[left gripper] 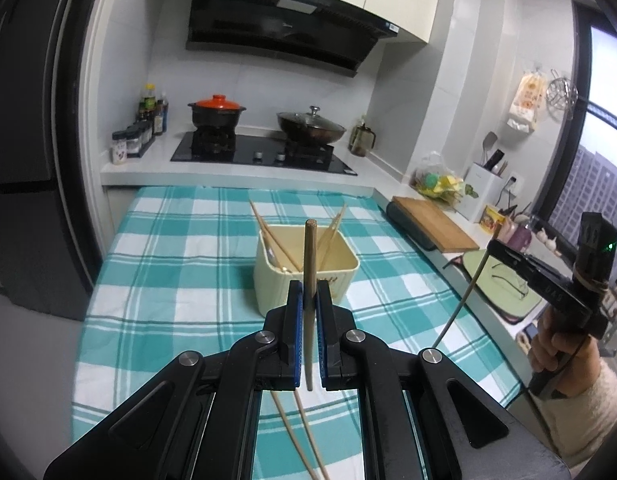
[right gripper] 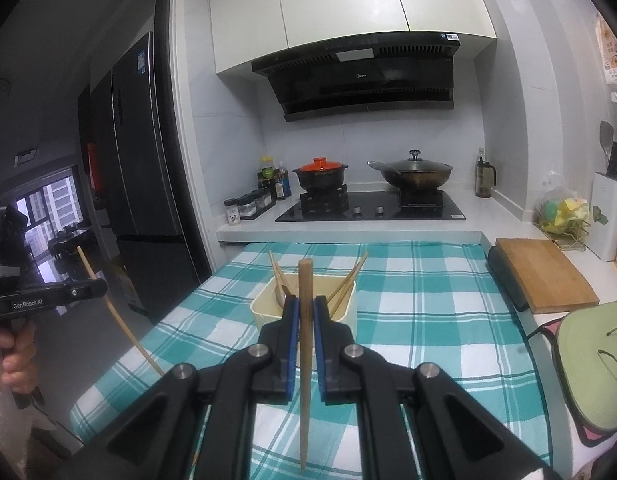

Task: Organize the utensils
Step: 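Carry chopsticks in left and right tools up over the cream holder, then open left tool to drop its chopstick into holder while right tool drops its chopstick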

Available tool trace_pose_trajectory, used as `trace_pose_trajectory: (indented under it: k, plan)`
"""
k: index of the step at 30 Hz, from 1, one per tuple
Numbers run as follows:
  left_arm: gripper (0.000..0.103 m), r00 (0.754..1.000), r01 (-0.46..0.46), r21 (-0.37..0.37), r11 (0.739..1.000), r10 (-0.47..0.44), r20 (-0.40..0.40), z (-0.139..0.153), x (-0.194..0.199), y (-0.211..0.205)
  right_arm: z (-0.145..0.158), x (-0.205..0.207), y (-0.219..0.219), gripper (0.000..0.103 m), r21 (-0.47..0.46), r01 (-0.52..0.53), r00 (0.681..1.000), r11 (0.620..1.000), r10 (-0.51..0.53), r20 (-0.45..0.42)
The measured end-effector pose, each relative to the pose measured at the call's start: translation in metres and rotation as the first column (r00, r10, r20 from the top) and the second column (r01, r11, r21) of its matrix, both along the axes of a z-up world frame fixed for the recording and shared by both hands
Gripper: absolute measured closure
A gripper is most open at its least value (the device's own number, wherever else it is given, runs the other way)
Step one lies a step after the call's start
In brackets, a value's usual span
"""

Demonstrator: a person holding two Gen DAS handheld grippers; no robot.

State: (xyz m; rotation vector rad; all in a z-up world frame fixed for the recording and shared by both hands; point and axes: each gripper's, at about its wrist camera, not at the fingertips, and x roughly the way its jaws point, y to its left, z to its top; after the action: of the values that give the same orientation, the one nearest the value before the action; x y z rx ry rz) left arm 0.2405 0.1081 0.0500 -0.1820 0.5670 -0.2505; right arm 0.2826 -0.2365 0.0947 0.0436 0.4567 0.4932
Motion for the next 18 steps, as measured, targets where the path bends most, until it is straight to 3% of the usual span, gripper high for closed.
trace_pose_trajectory:
  k: [8,18]
  plan:
    - [0.099,1.000,0.003,-0.011,1.000,-0.003,0.030,0.026,0.025,0.004,0.014,0.021,0.009,0.096,-0.007,-0.009,1.000,1.000,0.010,0.019]
    - [0.099,0.988,-0.012,0.027,1.000,0.008,0.154,0.076,0.073,-0.002,0.050,0.072,0.030,0.096,0.002,-0.008,0.993,1.000,0.008,0.118]
